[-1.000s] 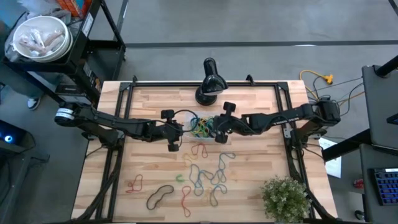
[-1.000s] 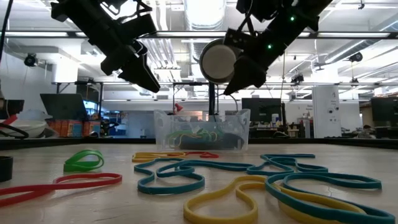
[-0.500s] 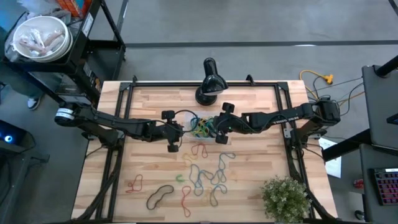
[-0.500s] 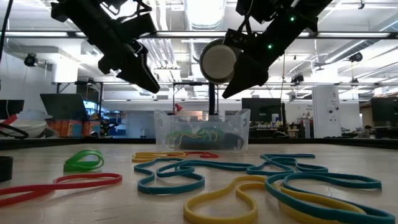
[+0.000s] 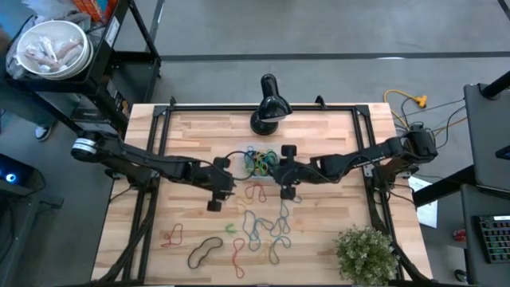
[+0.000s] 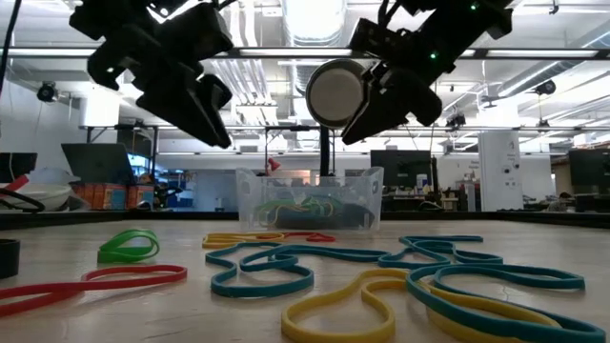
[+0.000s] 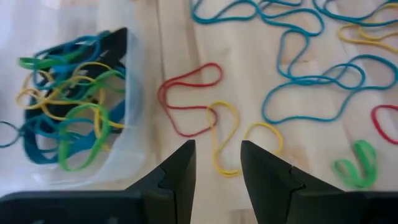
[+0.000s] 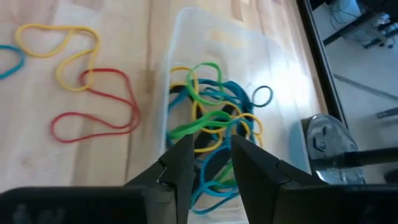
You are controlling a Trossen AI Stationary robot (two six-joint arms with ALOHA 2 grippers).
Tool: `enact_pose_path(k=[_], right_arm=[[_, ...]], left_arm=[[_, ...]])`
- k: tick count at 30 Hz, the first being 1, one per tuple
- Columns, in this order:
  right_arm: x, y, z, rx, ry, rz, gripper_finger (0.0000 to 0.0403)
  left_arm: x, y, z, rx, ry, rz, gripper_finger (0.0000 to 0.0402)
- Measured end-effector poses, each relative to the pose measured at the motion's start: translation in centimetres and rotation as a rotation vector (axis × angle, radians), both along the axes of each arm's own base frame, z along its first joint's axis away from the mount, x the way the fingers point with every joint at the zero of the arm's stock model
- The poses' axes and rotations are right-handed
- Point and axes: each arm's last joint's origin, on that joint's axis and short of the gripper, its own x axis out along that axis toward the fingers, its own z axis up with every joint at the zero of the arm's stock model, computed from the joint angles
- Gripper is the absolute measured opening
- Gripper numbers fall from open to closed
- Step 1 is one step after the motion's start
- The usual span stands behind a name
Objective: Pick and place rubber bands into bin
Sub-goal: Put the yellow rubber band into the transparent bin
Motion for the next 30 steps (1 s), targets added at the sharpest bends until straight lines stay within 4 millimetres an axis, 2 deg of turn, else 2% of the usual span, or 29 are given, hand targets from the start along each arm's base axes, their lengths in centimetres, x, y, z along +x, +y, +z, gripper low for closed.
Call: enact_pose_path(k=[8,17,22,30], right_arm=[[-0.6,2.3,-0.5,0.037,0.003,0.041,0.0090],[-1.7,4.5,-1.0,0.094,0.061,0.027,0.0077],[-2.0,5.1,-1.0,0.104,0.065,0.033,0.0070],[-2.2,5.0,-0.9,0.104,0.071,0.028,0.0070]], left_arm=[[1.3,-1.1,-2.9,-0.015,0.083,-0.008,0.0112],[2.5,-1.2,-6.0,-0.048,0.161,0.105,0.0112],[3.0,-1.3,-6.7,-0.065,0.174,0.159,0.0112],[3.0,-1.2,-6.9,-0.096,0.175,0.225,0.0112]])
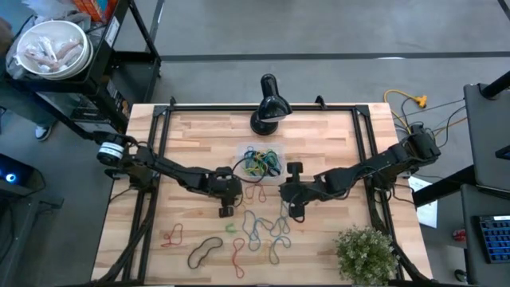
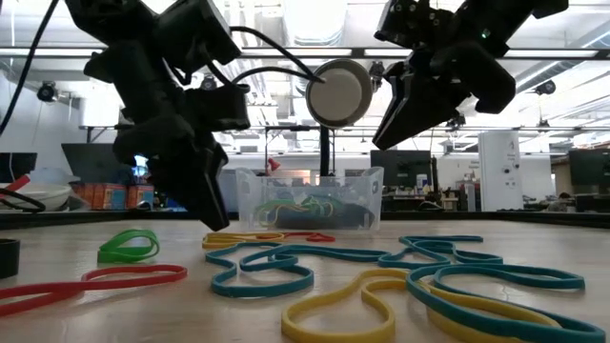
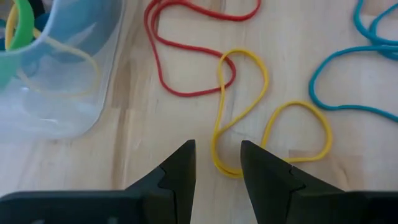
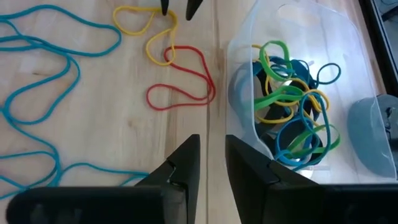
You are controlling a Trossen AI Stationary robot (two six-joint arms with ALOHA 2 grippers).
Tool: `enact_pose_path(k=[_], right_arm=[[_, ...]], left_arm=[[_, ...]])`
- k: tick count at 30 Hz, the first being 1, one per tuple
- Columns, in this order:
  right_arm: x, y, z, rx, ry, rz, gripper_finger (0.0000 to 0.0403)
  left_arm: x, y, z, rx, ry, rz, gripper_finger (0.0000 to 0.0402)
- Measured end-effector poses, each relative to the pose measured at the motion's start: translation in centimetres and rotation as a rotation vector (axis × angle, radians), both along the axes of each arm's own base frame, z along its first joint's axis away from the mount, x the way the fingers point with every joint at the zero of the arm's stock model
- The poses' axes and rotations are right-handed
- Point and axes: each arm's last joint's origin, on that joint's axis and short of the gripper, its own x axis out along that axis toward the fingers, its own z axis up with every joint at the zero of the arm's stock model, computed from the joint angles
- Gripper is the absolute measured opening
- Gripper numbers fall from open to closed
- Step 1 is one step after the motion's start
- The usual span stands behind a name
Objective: Pick and place rubber bands into bin
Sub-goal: Put the yellow rubber band into the transparent bin
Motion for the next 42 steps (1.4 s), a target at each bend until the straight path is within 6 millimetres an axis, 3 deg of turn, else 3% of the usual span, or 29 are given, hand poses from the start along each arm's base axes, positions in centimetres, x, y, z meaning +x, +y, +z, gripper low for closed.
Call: enact_pose_path(k=[36,42], right_arm=[[0.0,0.0,0.0,0.003,0.003,-0.001,0.0059],[0.0,0.0,0.0,0.006,0.003,-0.003,0.0061]], left_arm=[[0.0,-0.2,-0.1,-0.022,-0.009,-0.010,0.0112],[0.4,-0.4,-1.6,-0.016,0.041,-0.016,0.0112]])
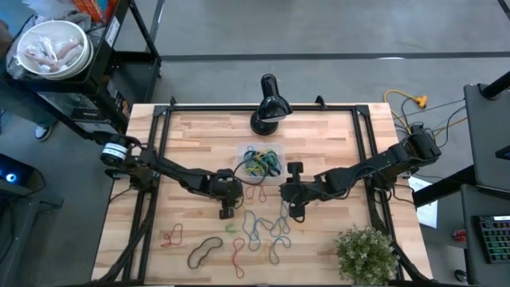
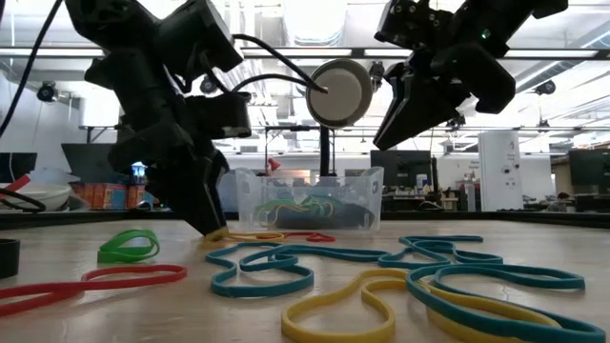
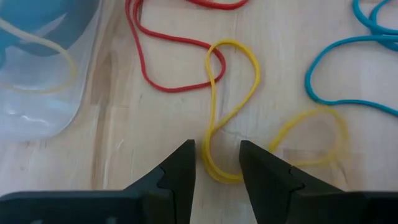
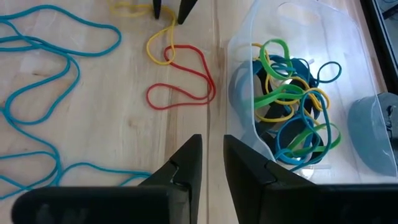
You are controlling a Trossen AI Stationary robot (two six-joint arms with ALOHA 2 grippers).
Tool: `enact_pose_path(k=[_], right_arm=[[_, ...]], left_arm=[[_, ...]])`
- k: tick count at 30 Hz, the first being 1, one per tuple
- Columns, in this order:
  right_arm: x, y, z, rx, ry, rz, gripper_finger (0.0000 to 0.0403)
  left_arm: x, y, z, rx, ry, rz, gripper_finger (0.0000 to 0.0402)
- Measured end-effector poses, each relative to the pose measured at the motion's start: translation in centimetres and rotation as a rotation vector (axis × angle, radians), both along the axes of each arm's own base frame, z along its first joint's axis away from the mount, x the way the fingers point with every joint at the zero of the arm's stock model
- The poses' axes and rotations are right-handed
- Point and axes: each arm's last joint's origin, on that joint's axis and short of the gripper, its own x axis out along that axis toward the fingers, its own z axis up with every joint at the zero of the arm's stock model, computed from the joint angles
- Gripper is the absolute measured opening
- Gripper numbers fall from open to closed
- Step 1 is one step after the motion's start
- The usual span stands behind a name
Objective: Pick and place rubber bands into bin
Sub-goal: Put the yellow rubber band into the transparent bin
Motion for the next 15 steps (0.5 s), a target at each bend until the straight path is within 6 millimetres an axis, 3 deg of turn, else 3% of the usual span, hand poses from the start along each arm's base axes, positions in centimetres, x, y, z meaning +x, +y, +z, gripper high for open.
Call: enact_pose_path(k=[7,15], right_arm=[[-0.07,-0.02,-0.07,-0.001,0.007,-0.002,0.0059],[-0.07,-0.02,-0.07,-0.002,0.008,-0.001,0.0059]], left_arm=[[0.03,-0.04,-0.77,0.008,0.031,-0.005,0.0097],[-0.18,-0.10,-0.50,0.020,0.038,-0.032,0.0007]])
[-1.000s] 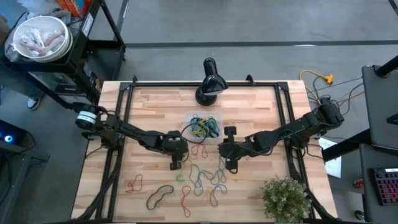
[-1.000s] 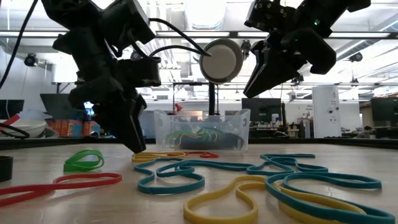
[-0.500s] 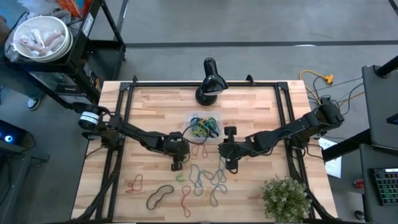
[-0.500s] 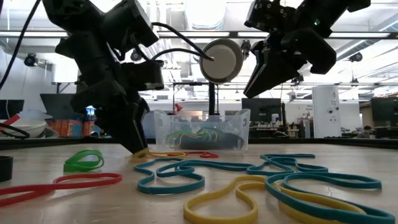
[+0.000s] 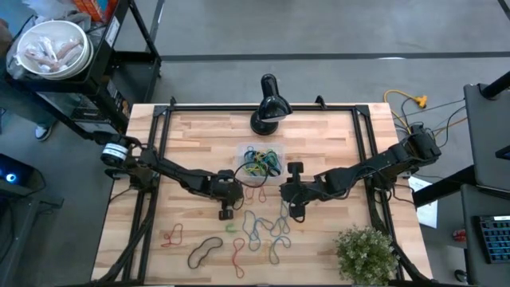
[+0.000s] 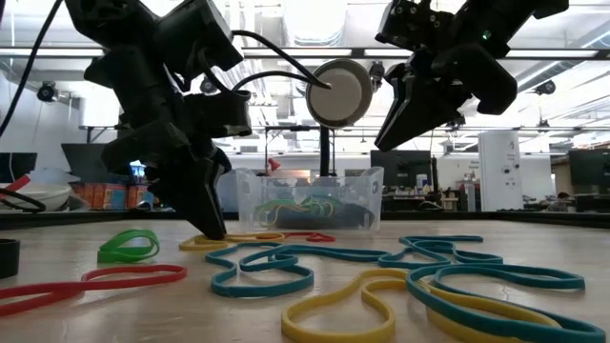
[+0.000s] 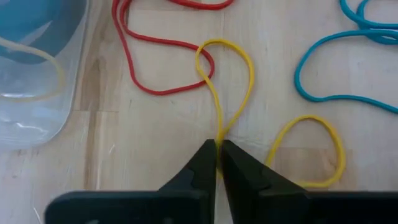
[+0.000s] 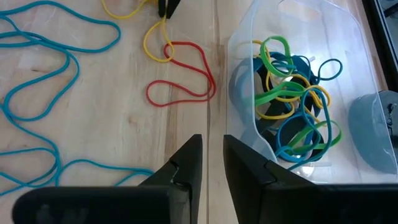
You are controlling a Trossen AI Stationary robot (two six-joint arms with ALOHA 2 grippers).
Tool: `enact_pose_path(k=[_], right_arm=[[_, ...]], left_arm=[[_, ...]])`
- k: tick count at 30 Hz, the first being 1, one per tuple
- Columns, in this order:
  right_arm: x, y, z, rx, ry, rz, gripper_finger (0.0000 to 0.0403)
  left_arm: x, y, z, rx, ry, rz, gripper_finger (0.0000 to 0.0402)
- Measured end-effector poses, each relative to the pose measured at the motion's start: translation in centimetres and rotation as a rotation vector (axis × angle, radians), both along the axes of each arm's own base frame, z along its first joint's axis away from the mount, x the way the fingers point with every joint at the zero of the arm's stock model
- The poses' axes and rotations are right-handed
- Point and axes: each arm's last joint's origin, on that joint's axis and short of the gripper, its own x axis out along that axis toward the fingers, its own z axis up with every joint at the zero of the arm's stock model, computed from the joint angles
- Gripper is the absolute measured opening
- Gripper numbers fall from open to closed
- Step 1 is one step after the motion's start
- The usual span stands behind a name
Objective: Pick and place rubber bands into bin
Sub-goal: Put the yellow rubber band into the transparent bin
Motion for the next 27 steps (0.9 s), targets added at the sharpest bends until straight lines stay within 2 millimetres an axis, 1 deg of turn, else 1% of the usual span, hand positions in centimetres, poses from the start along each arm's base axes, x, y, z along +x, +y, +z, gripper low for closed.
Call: enact_pose_path(k=[2,6,9,16,22,27], right_arm=[[0.0,0.0,0.0,0.001,0.000,-0.001,0.0059],[0.0,0.0,0.0,-0.001,0.003,0.000,0.0061],[-0.1,0.0,-0.1,-0.003,0.013,-0.002,0.0059],[-0.2,-0.1,-0.2,-0.001,0.025,-0.011,0.0061],[-0.3,-0.1,-0.2,-0.003,0.032,-0.011,0.0061],[-0.3,-0.1,-0.2,-0.003,0.031,-0.012,0.0061]], left_arm=[[0.0,0.0,0.0,0.002,0.000,-0.001,0.0005],[-0.1,-0.1,0.9,0.012,-0.030,-0.016,0.0001],[-0.8,0.0,1.7,0.040,-0.025,-0.019,0.0000],[-2.3,0.0,5.4,0.119,-0.114,0.008,0.0000],[-3.6,0.6,8.8,0.228,-0.252,0.044,0.0000],[-3.7,1.0,11.4,0.363,-0.416,0.055,0.0000]])
